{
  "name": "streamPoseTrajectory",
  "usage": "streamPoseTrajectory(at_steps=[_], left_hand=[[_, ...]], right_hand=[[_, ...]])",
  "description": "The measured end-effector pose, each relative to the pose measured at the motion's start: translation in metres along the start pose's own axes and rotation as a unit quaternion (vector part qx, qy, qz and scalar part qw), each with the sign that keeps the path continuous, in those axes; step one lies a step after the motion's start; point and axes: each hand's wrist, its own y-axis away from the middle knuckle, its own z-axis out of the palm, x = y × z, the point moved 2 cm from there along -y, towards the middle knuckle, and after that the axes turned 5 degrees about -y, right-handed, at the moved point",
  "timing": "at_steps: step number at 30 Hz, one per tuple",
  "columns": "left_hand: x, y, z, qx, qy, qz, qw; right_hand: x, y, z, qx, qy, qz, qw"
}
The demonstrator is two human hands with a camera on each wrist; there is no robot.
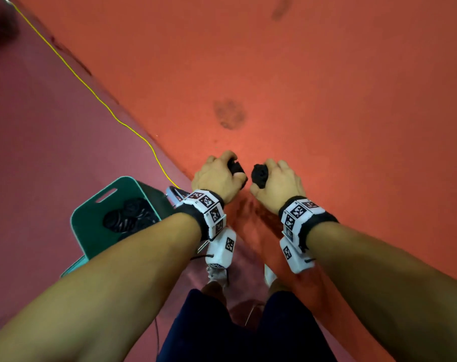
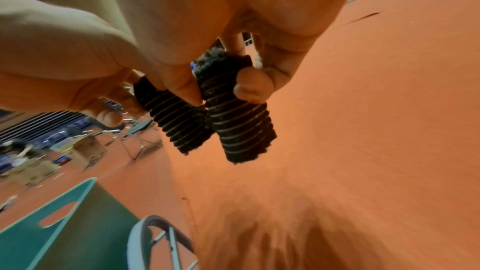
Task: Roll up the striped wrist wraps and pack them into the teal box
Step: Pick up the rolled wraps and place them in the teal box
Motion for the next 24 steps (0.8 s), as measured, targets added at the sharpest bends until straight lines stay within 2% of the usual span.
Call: streamPoseTrajectory(at_steps=[6, 11, 16, 20, 24], left_hand=[[-0.122, 0.018, -0.093, 0.084, 0.065, -0.109, 0.988], [-0.224, 0.026, -0.128, 0.099, 0.094, -0.176, 0.975], [-0.282, 0.022, -0.12, 0.072, 0.113, -0.192, 0.972], [-0.316, 0.014, -0.094, 0.034, 0.127, -0.188, 0.973], [-0.333, 0.003, -0.07, 0.0, 0.151, -0.15, 0.977]], right_hand=[[-0.139, 0.002, 0.034, -0.014, -0.008, -0.092, 0.996], [-0.226, 0.017, 0.097, -0.067, 0.042, -0.19, 0.979], [-0.256, 0.025, 0.158, -0.109, 0.133, -0.242, 0.955], [-0.259, 0.02, 0.197, -0.136, 0.218, -0.279, 0.925], [-0.253, 0.013, 0.221, -0.129, 0.366, -0.292, 0.874]])
